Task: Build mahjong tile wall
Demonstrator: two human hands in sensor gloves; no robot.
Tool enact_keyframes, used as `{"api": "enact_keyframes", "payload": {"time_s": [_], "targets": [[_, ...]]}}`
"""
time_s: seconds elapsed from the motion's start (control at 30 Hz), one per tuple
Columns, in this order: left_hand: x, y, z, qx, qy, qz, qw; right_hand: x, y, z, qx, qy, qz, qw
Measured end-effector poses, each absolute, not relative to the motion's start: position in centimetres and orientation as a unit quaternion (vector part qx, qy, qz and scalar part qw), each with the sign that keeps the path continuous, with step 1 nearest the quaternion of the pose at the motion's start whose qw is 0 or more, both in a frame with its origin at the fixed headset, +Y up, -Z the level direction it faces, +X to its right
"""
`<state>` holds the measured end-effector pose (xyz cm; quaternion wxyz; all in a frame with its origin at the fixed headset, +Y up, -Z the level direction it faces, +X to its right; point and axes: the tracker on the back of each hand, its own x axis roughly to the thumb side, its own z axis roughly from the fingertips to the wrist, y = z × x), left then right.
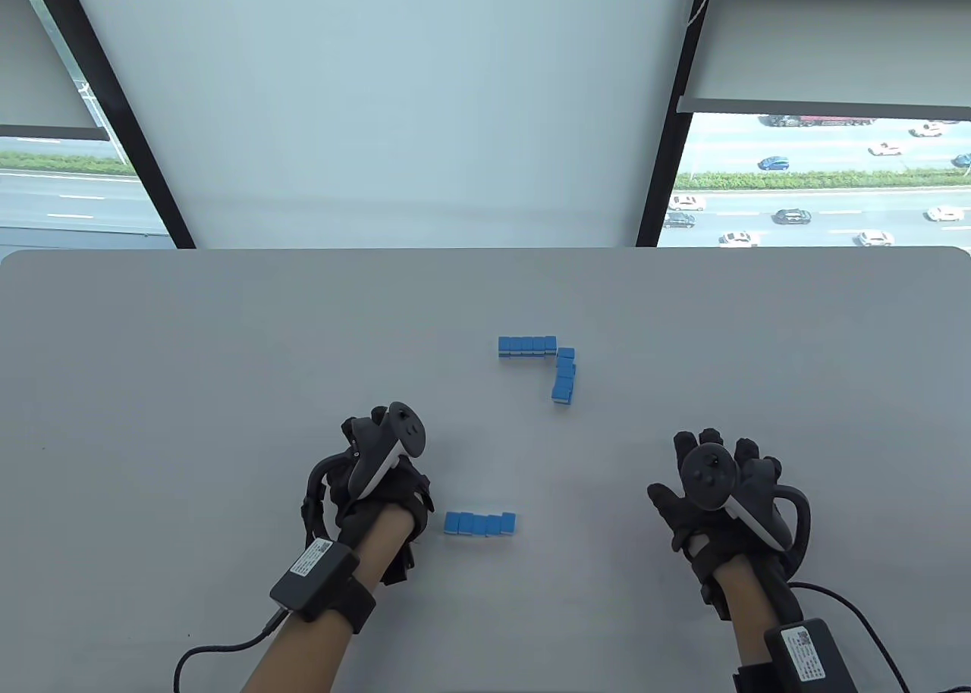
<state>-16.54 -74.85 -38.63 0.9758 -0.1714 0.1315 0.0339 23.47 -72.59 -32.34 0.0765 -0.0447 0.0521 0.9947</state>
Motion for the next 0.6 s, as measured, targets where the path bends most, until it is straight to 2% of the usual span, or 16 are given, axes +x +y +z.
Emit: {"api": "enact_keyframes", "payload": {"time_s": [0.33,0.6], "targets": [[-14.1,-74.6,-43.4,-0.207,0.134,0.027,0.969,23.8,-72.8,-32.3,-0.058,0.059,0.994,0.073],[-9.7,-74.6,-46.8,-0.218,0.151,0.031,0.964,23.8,-72.9,-32.3,-0.057,0.063,0.994,0.067]]}}
